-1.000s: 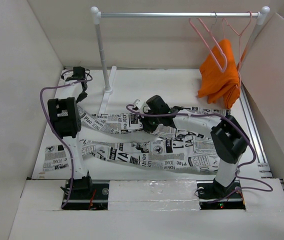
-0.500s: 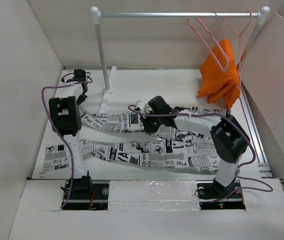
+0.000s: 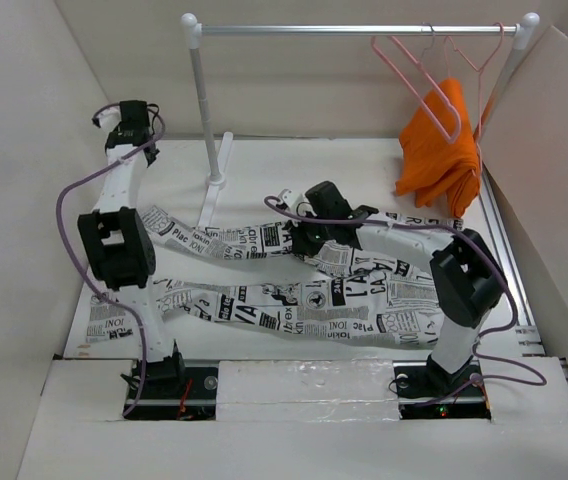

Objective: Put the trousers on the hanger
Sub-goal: Flatten out the trousers at the center of the board.

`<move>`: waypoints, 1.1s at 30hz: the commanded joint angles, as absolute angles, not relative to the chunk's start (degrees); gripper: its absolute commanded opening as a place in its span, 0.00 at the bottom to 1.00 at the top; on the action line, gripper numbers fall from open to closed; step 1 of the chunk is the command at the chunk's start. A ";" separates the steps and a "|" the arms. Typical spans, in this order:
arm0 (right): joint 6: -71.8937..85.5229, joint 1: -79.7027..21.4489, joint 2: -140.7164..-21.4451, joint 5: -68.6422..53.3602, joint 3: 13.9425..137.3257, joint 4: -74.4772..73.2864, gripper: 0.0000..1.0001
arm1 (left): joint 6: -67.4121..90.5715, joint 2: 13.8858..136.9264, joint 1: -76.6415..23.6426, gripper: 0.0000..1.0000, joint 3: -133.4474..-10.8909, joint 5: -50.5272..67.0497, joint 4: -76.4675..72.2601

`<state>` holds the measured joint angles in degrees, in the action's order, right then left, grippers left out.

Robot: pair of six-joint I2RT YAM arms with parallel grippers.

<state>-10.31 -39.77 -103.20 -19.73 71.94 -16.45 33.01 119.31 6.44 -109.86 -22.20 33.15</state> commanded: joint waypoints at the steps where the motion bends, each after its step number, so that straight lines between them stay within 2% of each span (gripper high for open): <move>1: -11.34 -41.12 -98.97 -23.02 72.34 -16.79 0.00 | 38.21 106.12 9.40 0.00 -103.50 -22.50 32.00; 3: -11.51 -43.49 -98.79 -23.38 70.24 -16.53 0.00 | 38.93 102.15 12.72 0.00 -97.06 -20.24 27.79; 4: -11.60 -44.38 -98.96 -23.47 69.53 -16.26 0.00 | 38.33 99.26 13.88 0.00 -90.33 -17.60 25.95; 6: -12.04 -45.87 -100.19 -23.38 68.73 -15.47 0.00 | 36.13 98.70 14.77 0.00 -85.27 -9.45 20.75; 7: -12.48 -47.10 -101.15 -22.60 68.03 -15.21 0.00 | 33.08 102.36 13.55 0.13 -84.47 -8.19 22.83; 8: -12.48 -47.11 -101.16 -22.59 68.03 -15.21 0.00 | 33.05 102.39 13.54 0.13 -84.46 -9.13 22.85; 9: -12.48 -47.11 -101.95 -21.98 67.68 -14.94 0.00 | 32.52 105.61 12.40 0.22 -86.03 -10.45 24.42; 11: -13.27 -47.11 -102.57 -21.01 67.94 -14.85 0.00 | 31.20 107.31 9.24 0.31 -86.22 -13.60 25.49; 12: -13.53 -47.11 -103.35 -20.31 68.29 -15.29 0.00 | 31.11 108.01 8.53 0.41 -85.26 -13.88 24.79; 13: -14.06 -47.11 -103.71 -20.39 68.73 -15.90 0.00 | 31.11 108.10 8.53 0.46 -84.64 -13.80 22.96; 22: -13.36 -46.58 -103.80 -20.48 66.88 -14.94 0.00 | 30.94 114.87 8.53 0.47 -85.43 -15.64 19.52; 27: -12.39 -46.58 -103.45 -20.65 64.69 -13.80 0.00 | 30.76 118.02 8.53 0.41 -86.21 -17.75 19.51; 32: -12.04 -46.05 -103.27 -21.09 64.86 -13.89 0.00 | 30.32 120.85 8.53 0.41 -87.10 -18.02 19.95; 33: -12.04 -46.05 -103.36 -21.09 65.04 -14.41 0.00 | 30.24 121.37 8.53 0.37 -87.10 -17.76 19.69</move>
<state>-12.40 -46.59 -103.98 -20.21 64.64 -15.75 30.83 119.39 8.58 -86.11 -17.61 19.70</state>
